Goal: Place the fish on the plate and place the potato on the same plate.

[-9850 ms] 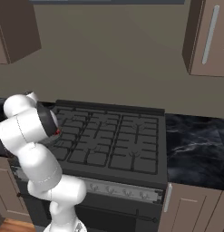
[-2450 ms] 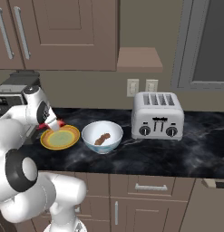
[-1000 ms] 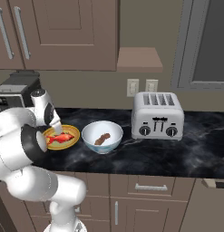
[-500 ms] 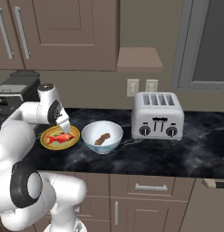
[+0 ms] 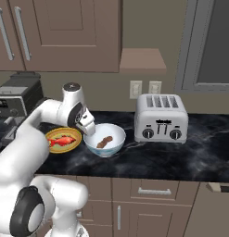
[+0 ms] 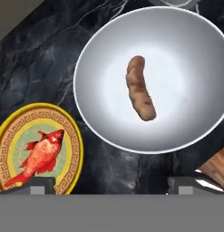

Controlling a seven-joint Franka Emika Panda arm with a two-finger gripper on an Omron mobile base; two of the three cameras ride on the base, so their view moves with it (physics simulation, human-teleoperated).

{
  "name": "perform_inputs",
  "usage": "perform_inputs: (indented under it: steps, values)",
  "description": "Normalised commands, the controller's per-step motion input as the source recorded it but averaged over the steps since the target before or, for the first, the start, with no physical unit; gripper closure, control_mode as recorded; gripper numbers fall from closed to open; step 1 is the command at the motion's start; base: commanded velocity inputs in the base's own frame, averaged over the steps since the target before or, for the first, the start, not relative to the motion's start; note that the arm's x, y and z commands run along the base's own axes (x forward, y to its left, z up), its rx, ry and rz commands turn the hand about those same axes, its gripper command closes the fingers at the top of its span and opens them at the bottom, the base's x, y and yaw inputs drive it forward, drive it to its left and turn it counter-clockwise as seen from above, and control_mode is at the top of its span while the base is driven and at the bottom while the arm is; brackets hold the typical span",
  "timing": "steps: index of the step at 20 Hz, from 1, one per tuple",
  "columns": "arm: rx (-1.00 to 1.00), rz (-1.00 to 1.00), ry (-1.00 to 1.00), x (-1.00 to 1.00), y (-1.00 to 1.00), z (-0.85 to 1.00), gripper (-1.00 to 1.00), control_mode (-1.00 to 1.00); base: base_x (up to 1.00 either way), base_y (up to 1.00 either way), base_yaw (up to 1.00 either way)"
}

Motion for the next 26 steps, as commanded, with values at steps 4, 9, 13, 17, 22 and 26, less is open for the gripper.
perform_inputs:
  steps: [4, 9, 13, 17, 22, 26]
  values:
    - [0.00, 0.13, 0.00, -0.26, -0.98, 0.08, -1.00, -1.00, 0.00, 0.00, 0.00]
    - [0.00, 0.04, 0.02, -0.24, -0.90, 0.00, -1.00, -1.00, 0.00, 0.00, 0.00]
    - [0.00, 0.00, 0.00, -0.19, -0.73, -0.01, -1.00, -1.00, 0.00, 0.00, 0.00]
    - [0.00, 0.03, -0.04, 0.01, -0.12, -0.01, -1.00, -1.00, 0.00, 0.00, 0.00]
    - [-0.02, 0.01, 0.00, 0.06, 0.06, -0.03, -1.00, -1.00, 0.00, 0.00, 0.00]
    - [-0.07, 0.01, -0.01, 0.20, 0.38, 0.00, -1.00, -1.00, 0.00, 0.00, 0.00]
